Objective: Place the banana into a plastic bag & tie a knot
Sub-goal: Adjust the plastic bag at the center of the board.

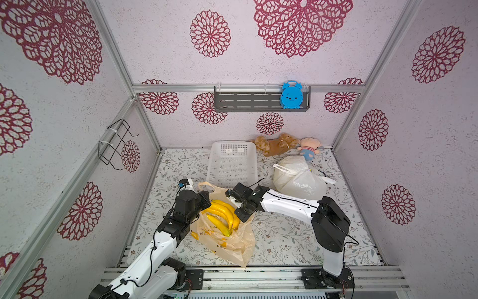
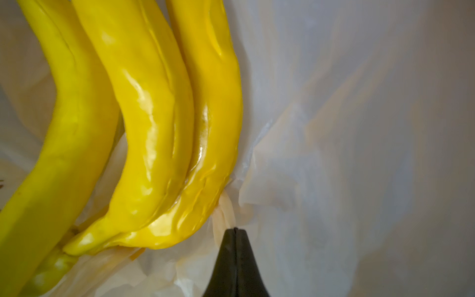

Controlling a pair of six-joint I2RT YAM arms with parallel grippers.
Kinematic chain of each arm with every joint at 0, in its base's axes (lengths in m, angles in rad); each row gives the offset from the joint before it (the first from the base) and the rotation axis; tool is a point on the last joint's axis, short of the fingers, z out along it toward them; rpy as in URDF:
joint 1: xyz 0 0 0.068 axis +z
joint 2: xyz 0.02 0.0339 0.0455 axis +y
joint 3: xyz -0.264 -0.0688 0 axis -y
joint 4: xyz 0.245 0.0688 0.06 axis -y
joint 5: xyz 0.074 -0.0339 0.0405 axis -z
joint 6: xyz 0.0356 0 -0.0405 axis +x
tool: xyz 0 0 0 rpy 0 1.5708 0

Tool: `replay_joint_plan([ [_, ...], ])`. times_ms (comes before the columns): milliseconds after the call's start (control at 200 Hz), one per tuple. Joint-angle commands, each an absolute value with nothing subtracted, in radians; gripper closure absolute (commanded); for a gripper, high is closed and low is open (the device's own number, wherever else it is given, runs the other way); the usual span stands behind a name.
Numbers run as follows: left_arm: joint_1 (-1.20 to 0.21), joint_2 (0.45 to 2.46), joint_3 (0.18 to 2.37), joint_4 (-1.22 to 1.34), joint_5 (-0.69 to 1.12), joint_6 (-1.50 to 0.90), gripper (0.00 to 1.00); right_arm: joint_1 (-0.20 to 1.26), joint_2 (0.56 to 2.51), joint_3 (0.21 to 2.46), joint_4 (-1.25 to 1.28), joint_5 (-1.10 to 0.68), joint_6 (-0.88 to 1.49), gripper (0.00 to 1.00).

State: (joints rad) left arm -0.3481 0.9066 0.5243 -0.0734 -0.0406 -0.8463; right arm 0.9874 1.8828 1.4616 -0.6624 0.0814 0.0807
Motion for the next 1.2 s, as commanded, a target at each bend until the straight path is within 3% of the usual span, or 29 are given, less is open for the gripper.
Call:
replay_joint_plan([
  [0, -0.344, 0.889, 0.531, -0.084, -0.055, -0.834, 1.0, 0.985, 1.761, 1.491, -0.639, 0.172, 0.094, 1.0],
  [190, -0.339, 0.899, 0.578, -0.147, -0.108, -0.809, 1.0, 0.963, 1.572, 1.386, -0.462, 0.245, 0.083, 1.0],
  [360, -0.329, 0.918, 0.627, -0.191, -0.145, -0.791, 1.0, 0.901, 1.4, 1.234, -0.243, 0.153, 0.104, 1.0],
  [605, -0.322, 0.955, 0.676, -0.196, -0.122, -0.775, 1.0, 0.806, 1.36, 1.109, -0.145, -0.029, 0.156, 1.0],
  [760, -0.323, 0.958, 0.667, -0.198, -0.114, -0.772, 1.0, 0.757, 1.334, 1.05, -0.139, -0.049, 0.179, 1.0],
  [846, -0.321, 0.962, 0.66, -0.197, -0.108, -0.773, 1.0, 0.758, 1.303, 1.05, -0.149, -0.076, 0.149, 0.76],
  [971, -0.321, 0.969, 0.657, -0.189, -0.099, -0.775, 1.0, 0.759, 1.272, 1.059, -0.15, -0.099, 0.113, 0.54],
  [1196, -0.321, 0.969, 0.655, -0.189, -0.1, -0.776, 1.0, 0.843, 1.304, 1.14, -0.243, -0.083, 0.042, 0.51],
])
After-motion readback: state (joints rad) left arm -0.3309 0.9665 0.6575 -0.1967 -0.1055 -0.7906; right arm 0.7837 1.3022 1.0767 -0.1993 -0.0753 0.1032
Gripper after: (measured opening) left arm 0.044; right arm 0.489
